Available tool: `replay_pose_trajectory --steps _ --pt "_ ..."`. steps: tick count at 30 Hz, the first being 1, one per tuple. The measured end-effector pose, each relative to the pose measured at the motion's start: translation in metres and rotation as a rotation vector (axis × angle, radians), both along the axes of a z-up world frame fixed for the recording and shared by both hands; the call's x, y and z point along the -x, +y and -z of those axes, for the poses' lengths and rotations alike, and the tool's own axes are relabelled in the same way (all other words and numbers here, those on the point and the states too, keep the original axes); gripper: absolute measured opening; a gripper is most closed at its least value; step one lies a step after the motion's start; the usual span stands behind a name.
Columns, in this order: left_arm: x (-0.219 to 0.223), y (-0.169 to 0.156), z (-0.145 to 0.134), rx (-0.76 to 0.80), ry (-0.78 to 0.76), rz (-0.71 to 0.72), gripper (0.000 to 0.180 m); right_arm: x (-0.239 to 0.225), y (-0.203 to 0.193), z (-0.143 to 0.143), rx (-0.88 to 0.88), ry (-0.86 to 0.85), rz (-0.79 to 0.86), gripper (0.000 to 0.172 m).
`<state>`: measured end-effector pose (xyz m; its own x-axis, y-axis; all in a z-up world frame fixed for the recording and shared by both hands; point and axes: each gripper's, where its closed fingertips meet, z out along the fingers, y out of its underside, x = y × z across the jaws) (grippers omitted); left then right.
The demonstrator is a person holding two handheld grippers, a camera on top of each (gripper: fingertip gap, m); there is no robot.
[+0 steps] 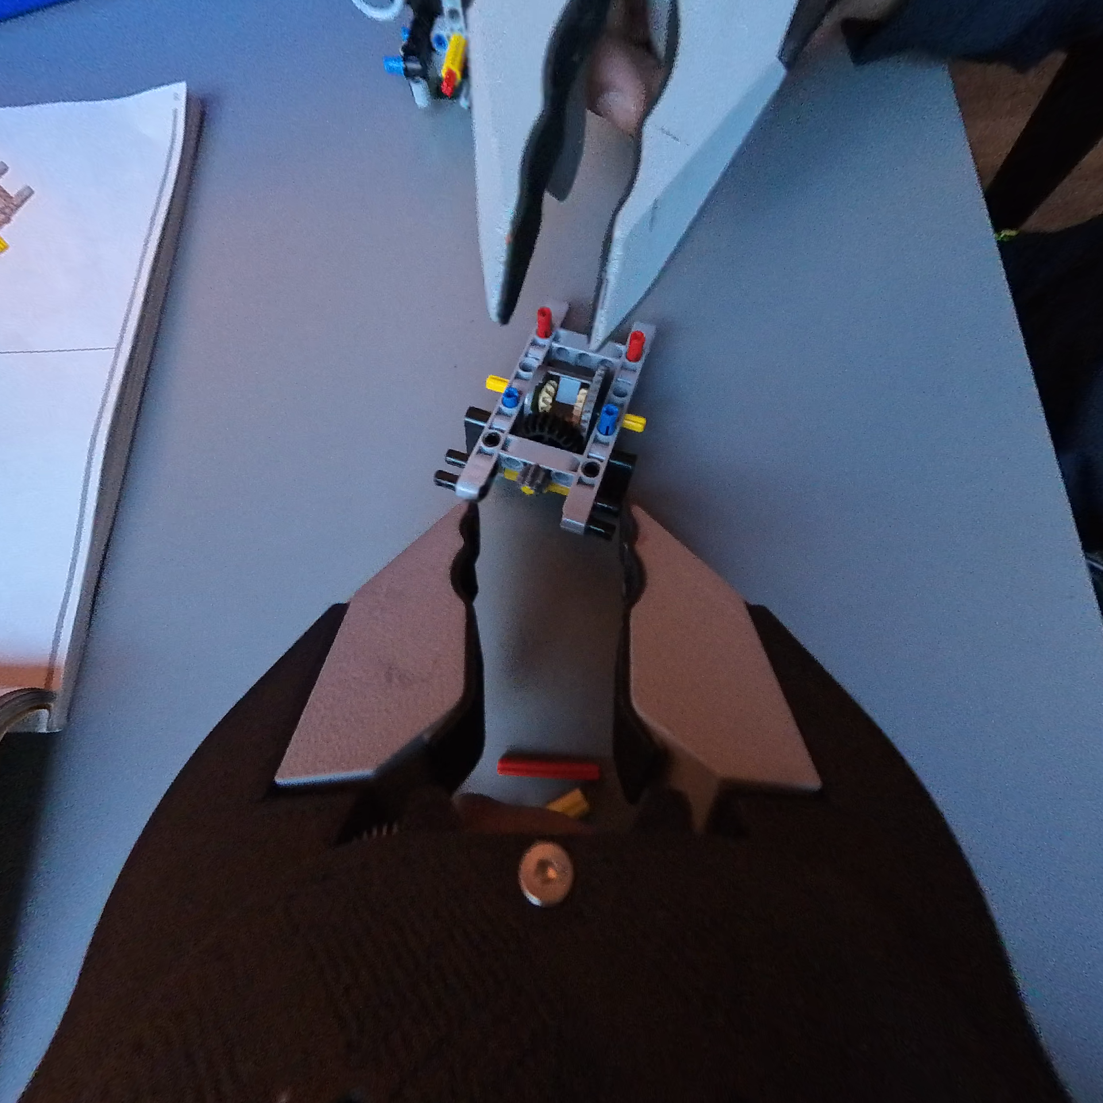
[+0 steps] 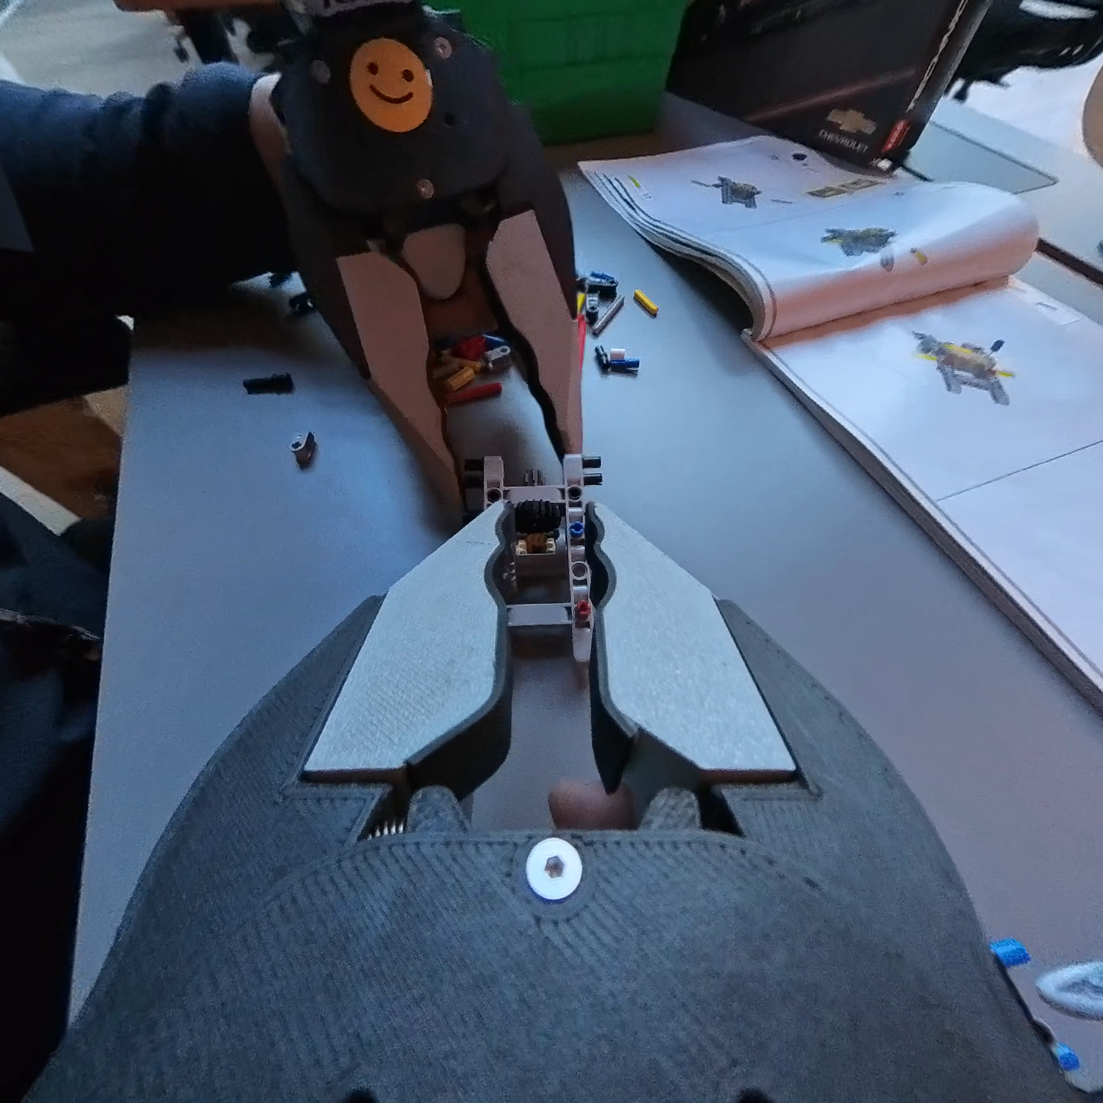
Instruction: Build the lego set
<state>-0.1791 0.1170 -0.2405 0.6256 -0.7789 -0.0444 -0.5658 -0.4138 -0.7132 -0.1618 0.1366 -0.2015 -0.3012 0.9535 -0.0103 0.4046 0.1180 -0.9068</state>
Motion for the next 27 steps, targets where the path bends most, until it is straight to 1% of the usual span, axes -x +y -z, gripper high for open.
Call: replay_pose_trajectory --steps 1,3,6,7,8,11,14,18,20,21,23,24,25,27 --pt "0.000 -0.001 0.002 0.000 0.010 0.005 0.044 0.001 0.000 0.001 0.015 -0.013 -0.001 0.022" --pt "0.000 -0.002 0.001 -0.009 0.010 0.007 0.043 0.004 0.003 0.005 0.028 -0.040 0.025 0.034" --pt "0.000 -0.004 -0.006 -0.038 -0.013 0.003 0.034 0.006 0.004 0.014 0.046 -0.108 0.027 0.047" --pt "0.001 -0.004 -0.009 -0.054 -0.018 -0.001 0.027 0.006 0.002 0.018 0.070 -0.145 0.017 0.050" --pt "0.002 -0.003 -0.012 -0.070 -0.027 -0.006 0.019 0.005 0.000 0.023 0.102 -0.188 0.003 0.049" --pt "0.001 -0.007 -0.012 -0.066 -0.038 -0.001 0.018 0.003 -0.007 0.032 0.193 -0.282 -0.035 0.051" --pt "0.000 -0.008 -0.009 -0.059 -0.030 0.009 0.017 0.003 -0.009 0.031 0.258 -0.302 -0.037 0.050" --pt "-0.002 -0.008 -0.009 -0.068 -0.037 0.016 0.017 0.001 -0.009 0.027 0.428 -0.331 -0.035 0.053" --pt "-0.002 -0.004 -0.013 -0.071 -0.065 -0.011 0.017 0.000 -0.006 0.027 0.495 -0.350 -0.024 0.051" --pt "-0.001 -0.002 -0.016 -0.026 -0.133 -0.054 0.017 -0.001 -0.003 0.027 0.505 -0.358 -0.014 0.054" --pt "-0.003 0.001 -0.028 0.128 -0.376 -0.135 0.017 -0.002 0.002 0.020 0.454 -0.319 0.006 0.062" --pt "-0.004 -0.001 -0.033 0.214 -0.489 -0.144 0.017 -0.002 0.004 0.015 0.392 -0.282 0.012 0.063" --pt "-0.002 0.000 -0.036 0.269 -0.567 -0.165 0.017 -0.003 0.005 0.010 0.311 -0.245 0.020 0.063" --pt "0.008 0.006 -0.039 0.294 -0.637 -0.229 0.017 -0.004 0.007 -0.001 0.125 -0.171 0.031 0.061"
